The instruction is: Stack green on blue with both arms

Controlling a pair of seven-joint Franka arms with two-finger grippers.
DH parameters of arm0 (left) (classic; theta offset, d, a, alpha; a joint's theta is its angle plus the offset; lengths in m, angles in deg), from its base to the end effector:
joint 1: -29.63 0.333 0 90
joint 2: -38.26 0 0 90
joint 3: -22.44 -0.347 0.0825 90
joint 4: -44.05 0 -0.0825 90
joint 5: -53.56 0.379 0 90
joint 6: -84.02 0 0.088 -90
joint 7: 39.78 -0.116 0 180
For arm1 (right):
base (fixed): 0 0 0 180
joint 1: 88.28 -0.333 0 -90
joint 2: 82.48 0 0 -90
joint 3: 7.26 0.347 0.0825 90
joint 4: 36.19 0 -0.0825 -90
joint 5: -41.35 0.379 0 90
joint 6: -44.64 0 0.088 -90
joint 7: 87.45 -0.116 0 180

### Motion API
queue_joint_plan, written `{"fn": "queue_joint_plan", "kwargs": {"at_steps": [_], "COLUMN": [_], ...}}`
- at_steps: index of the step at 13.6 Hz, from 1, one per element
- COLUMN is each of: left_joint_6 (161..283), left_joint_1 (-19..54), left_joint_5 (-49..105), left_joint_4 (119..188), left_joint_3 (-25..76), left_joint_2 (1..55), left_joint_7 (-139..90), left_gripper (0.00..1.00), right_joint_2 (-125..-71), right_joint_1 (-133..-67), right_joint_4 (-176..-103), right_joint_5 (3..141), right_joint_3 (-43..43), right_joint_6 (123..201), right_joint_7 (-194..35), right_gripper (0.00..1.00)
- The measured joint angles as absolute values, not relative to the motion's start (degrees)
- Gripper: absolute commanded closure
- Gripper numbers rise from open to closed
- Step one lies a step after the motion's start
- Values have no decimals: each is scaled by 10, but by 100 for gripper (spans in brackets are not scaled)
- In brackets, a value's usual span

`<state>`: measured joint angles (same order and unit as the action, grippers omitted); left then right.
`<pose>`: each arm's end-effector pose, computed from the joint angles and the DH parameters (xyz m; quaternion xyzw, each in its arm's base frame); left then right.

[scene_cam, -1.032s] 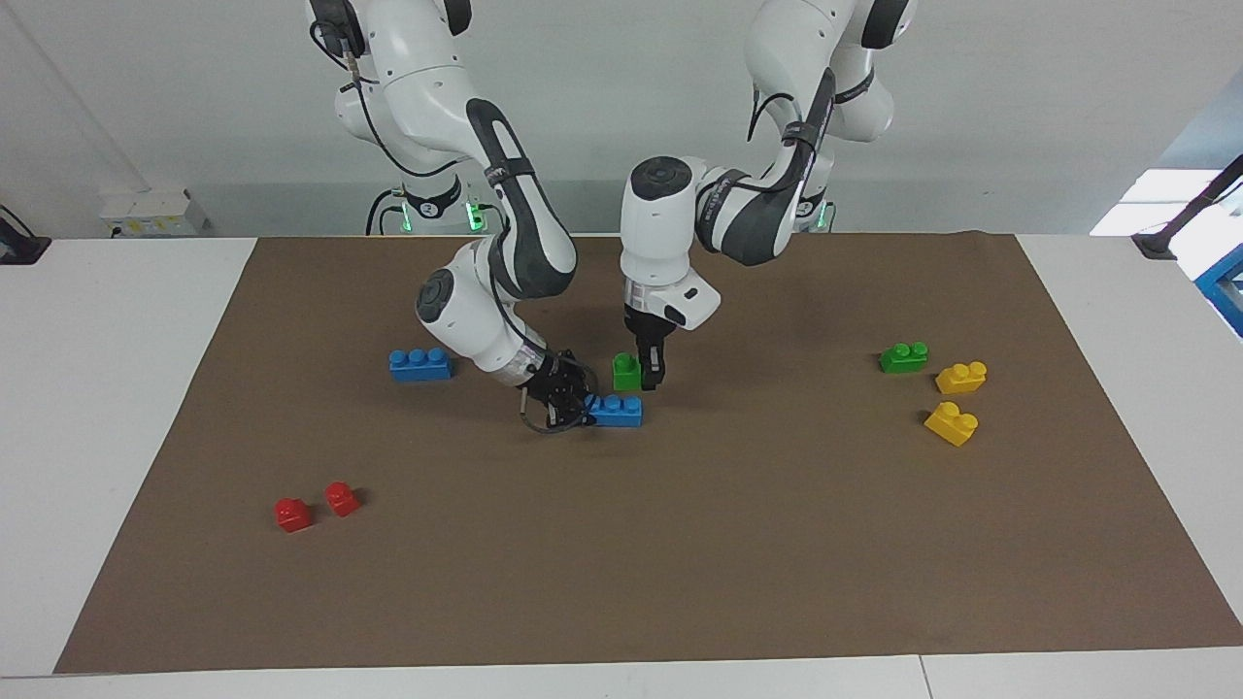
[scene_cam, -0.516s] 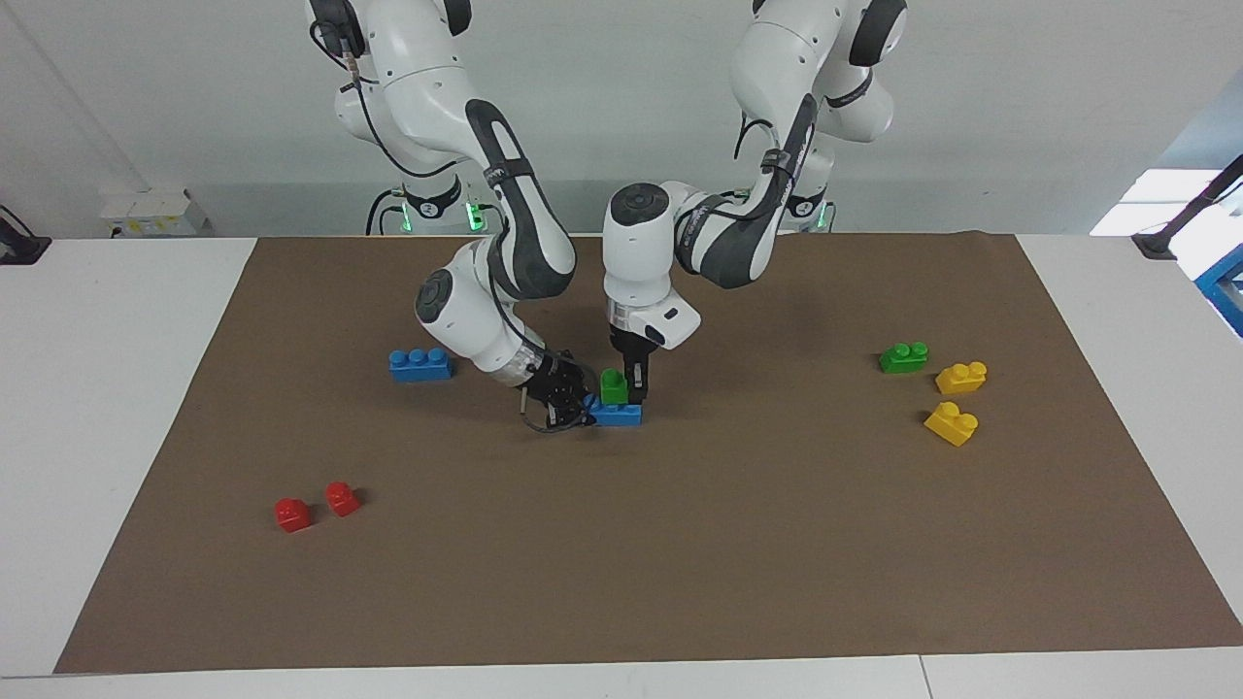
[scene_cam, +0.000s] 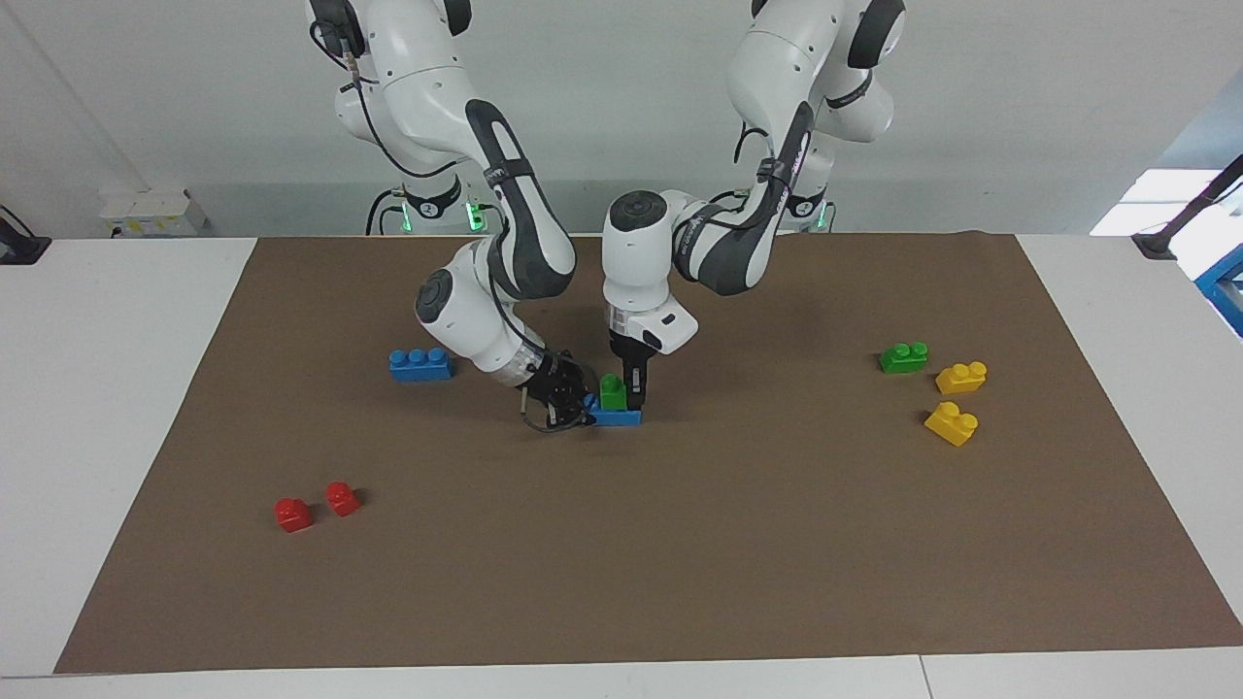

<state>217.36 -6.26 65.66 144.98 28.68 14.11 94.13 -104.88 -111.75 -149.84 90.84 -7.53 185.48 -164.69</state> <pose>0.5120 -0.4457 0.3651 0.7348 0.6715 0.0625 0.0718 0.5771 0.2517 0.2997 -0.6664 0.6912 0.1883 0.2065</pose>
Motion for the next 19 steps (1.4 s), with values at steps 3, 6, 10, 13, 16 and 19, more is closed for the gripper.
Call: {"fn": "queue_joint_plan", "kwargs": {"at_steps": [3,6,10,13,16,19], "left_joint_6": [2196,2201,2201,2190,2153,2114], "left_joint_1": [-63,-63,-63,-63,-51,-13], "left_joint_5": [662,663,663,663,663,663], "left_joint_4": [1463,1466,1473,1472,1472,1472], "left_joint_3": [286,286,290,288,283,280], "left_joint_2": [141,142,142,160,205,257], "left_joint_7": [940,924,913,909,902,860], "left_gripper": [100,1,0,0,0,0], "right_joint_2": [-1049,-1049,-1049,-1049,-1049,-1049], "right_joint_1": [-1117,-1118,-1118,-1117,-1117,-1117], "right_joint_4": [-1499,-1500,-1500,-1501,-1504,-1504], "right_joint_5": [908,909,909,909,909,909], "right_joint_3": [-75,-75,-75,-75,-75,-75], "right_joint_6": [1856,1857,1858,1861,1868,1868], "right_joint_7": [-1646,-1644,-1643,-1632,-1625,-1623], "right_gripper": [100,100,77,41,38,31]}}
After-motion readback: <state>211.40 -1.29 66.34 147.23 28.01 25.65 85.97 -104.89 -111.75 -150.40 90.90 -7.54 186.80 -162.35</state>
